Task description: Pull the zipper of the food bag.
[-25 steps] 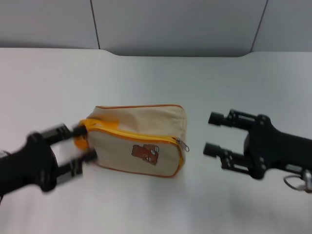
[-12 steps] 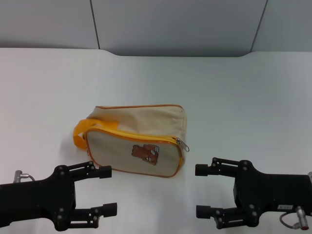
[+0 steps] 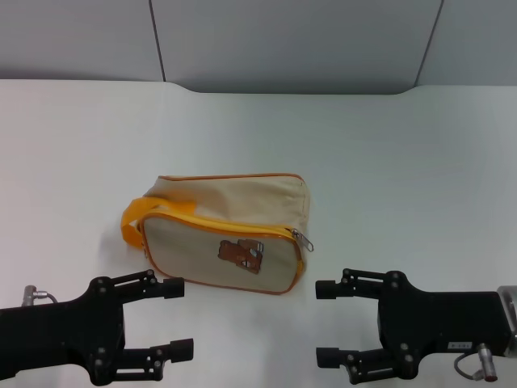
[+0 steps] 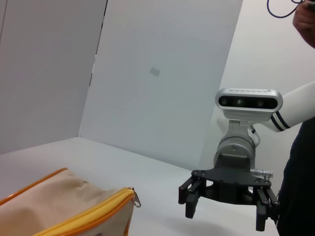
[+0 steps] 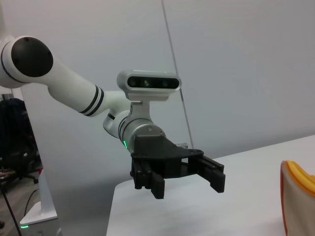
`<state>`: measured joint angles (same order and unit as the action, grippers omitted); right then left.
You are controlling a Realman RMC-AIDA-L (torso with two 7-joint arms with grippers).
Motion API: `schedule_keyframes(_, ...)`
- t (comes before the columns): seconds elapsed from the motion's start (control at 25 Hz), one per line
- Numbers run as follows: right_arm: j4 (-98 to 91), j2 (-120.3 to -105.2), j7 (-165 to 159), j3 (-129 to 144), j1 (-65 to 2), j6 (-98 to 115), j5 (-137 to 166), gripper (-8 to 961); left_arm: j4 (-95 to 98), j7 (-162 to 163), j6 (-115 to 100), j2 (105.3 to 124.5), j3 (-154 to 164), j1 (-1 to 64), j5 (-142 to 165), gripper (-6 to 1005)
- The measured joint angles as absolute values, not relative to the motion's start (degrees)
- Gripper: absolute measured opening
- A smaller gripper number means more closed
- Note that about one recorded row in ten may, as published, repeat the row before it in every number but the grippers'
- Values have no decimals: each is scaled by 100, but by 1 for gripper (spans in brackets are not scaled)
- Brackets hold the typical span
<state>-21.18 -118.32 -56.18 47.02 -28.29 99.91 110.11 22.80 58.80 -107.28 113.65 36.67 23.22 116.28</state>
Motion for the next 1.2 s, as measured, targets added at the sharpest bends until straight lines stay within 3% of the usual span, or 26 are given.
schedule_keyframes(1.2,-2098,-11835,-5616,4702,-2839,10021,11012,832,2299,5883,-10657,11390,3786,2283,11628,812)
